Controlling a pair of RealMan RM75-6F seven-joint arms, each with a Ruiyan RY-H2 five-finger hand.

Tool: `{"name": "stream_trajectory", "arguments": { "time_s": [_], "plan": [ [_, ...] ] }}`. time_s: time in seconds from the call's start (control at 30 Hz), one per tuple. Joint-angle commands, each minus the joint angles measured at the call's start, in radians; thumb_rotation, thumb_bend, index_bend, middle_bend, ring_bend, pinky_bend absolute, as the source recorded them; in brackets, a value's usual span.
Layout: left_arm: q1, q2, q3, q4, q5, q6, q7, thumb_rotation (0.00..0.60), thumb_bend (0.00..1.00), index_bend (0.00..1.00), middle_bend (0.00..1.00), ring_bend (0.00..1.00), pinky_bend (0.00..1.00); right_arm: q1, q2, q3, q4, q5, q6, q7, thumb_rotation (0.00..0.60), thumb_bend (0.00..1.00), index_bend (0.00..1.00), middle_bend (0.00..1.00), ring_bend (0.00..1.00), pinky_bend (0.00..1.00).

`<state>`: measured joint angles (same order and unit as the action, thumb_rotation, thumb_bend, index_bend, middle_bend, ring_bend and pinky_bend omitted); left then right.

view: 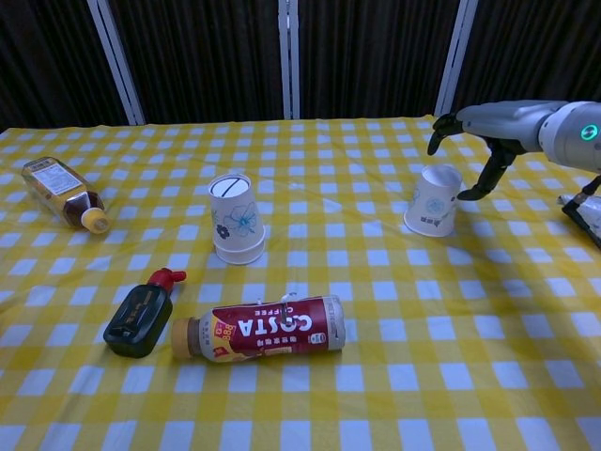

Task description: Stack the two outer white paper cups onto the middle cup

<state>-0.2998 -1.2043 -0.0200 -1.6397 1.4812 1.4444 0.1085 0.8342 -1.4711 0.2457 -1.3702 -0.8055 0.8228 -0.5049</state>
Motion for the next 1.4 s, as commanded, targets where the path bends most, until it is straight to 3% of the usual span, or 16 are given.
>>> {"name": "stream_trajectory", "arguments": {
  "time_s": [0.03, 0.5, 0.77, 0.93, 1.0, 1.1, 1.27, 1.4],
  "plan": [
    [0.002, 0.0, -0.004, 0.001, 0.0, -0.004, -0.001, 0.6, 0.04, 0.0, 0.0, 0.0, 0.0, 0.006, -0.008, -0.009, 0.013, 0.01, -0.002, 0.003, 0.6, 0.17, 0.26, 0.0, 0.0, 0.02],
    [0.011, 0.0, -0.019, 0.001, 0.008, -0.016, -0.004, 0.6, 0.04, 0.0, 0.0, 0.0, 0.0, 0.008, -0.034, -0.018, 0.015, -0.039, 0.053, 0.049, 0.6, 0.22, 0.47, 0.09, 0.0, 0.08],
    [0.016, 0.001, -0.026, 0.002, 0.01, -0.021, -0.005, 0.6, 0.04, 0.0, 0.0, 0.0, 0.0, 0.012, 0.014, 0.01, -0.095, -0.1, 0.121, 0.054, 0.6, 0.22, 0.48, 0.09, 0.0, 0.09],
    [0.018, 0.0, -0.029, 0.003, 0.01, -0.026, -0.004, 0.6, 0.04, 0.0, 0.0, 0.0, 0.0, 0.003, 0.06, 0.043, -0.242, -0.135, 0.168, 0.086, 0.6, 0.22, 0.47, 0.09, 0.0, 0.09],
    [0.018, 0.001, -0.029, 0.001, 0.013, -0.027, -0.003, 0.6, 0.04, 0.0, 0.0, 0.0, 0.0, 0.001, 0.081, 0.068, -0.346, -0.12, 0.159, 0.127, 0.6, 0.22, 0.47, 0.09, 0.0, 0.09],
    [0.02, 0.002, -0.03, -0.001, 0.015, -0.027, -0.002, 0.6, 0.04, 0.0, 0.0, 0.0, 0.0, 0.007, 0.102, 0.082, -0.409, -0.107, 0.149, 0.142, 0.6, 0.22, 0.47, 0.09, 0.0, 0.09],
    [0.022, 0.003, -0.033, -0.001, 0.015, -0.03, -0.006, 0.6, 0.04, 0.0, 0.0, 0.0, 0.0, 0.026, 0.091, 0.093, -0.443, -0.112, 0.162, 0.141, 0.6, 0.22, 0.48, 0.09, 0.0, 0.09],
    [0.021, 0.004, -0.035, 0.002, 0.011, -0.04, -0.01, 0.6, 0.04, 0.0, 0.0, 0.0, 0.0, 0.062, 0.03, 0.102, -0.417, -0.106, 0.18, 0.13, 0.6, 0.22, 0.48, 0.09, 0.0, 0.09]
  ]
}}
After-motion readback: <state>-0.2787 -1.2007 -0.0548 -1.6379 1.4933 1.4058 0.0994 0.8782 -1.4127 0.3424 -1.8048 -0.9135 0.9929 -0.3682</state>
